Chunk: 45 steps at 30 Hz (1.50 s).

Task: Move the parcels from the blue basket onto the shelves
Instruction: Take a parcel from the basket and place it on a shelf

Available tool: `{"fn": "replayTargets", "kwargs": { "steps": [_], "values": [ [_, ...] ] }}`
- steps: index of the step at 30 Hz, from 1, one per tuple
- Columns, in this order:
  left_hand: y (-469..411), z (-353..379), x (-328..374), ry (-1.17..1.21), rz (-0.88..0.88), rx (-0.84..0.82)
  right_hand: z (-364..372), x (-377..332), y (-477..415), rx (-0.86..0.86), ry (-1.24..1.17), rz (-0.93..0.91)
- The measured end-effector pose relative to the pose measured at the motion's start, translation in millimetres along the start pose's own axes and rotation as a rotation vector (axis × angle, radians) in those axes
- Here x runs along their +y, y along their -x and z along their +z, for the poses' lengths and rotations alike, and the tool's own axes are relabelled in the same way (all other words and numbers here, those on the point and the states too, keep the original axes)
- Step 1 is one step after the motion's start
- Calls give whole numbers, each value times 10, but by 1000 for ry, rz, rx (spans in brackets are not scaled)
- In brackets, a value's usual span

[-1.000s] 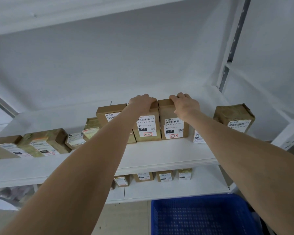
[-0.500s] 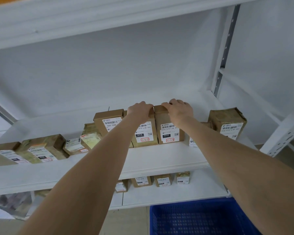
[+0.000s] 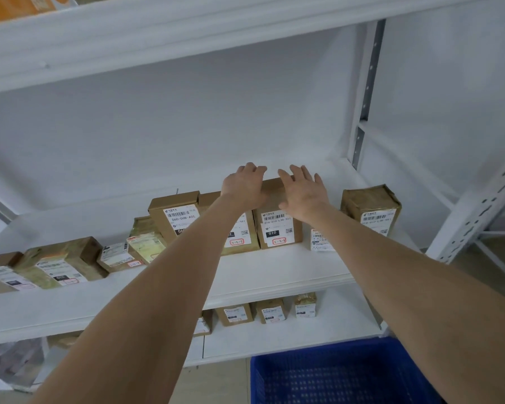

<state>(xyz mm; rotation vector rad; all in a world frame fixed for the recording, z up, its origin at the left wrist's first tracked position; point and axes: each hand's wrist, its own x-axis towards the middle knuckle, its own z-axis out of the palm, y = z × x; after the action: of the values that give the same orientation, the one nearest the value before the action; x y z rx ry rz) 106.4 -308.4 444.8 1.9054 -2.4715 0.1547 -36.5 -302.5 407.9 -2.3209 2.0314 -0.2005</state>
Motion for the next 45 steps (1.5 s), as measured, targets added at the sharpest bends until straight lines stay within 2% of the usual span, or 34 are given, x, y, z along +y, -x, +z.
{"fn": "replayTargets", "kwargs": {
  "steps": [3, 8, 10, 14, 21, 28, 33, 45],
  "values": [
    [43, -24, 315, 36, 25, 109, -28, 217, 126, 2, -24, 5],
    [120, 74, 902, 52, 69, 144, -44, 745, 402, -55, -20, -31],
    [136, 115, 1143, 46, 68, 108, -61, 995, 493, -83, -18, -24],
    [163, 310, 1477, -42, 99, -93, -38, 1367, 597, -51, -59, 31],
    [151, 539, 1630, 6, -51, -125, 98, 1700, 627, -31, -94, 75],
    [-90, 703, 1800, -6, -46, -129, 233, 1800, 577, -48, -59, 20],
    [-265, 780, 1857, -58, -98, -220, 385, 1799, 594, -159, 8, -22],
    [-555, 940, 1722, -25, -191, -128, 552, 1543, 297, -112, 12, -25]
  ]
}}
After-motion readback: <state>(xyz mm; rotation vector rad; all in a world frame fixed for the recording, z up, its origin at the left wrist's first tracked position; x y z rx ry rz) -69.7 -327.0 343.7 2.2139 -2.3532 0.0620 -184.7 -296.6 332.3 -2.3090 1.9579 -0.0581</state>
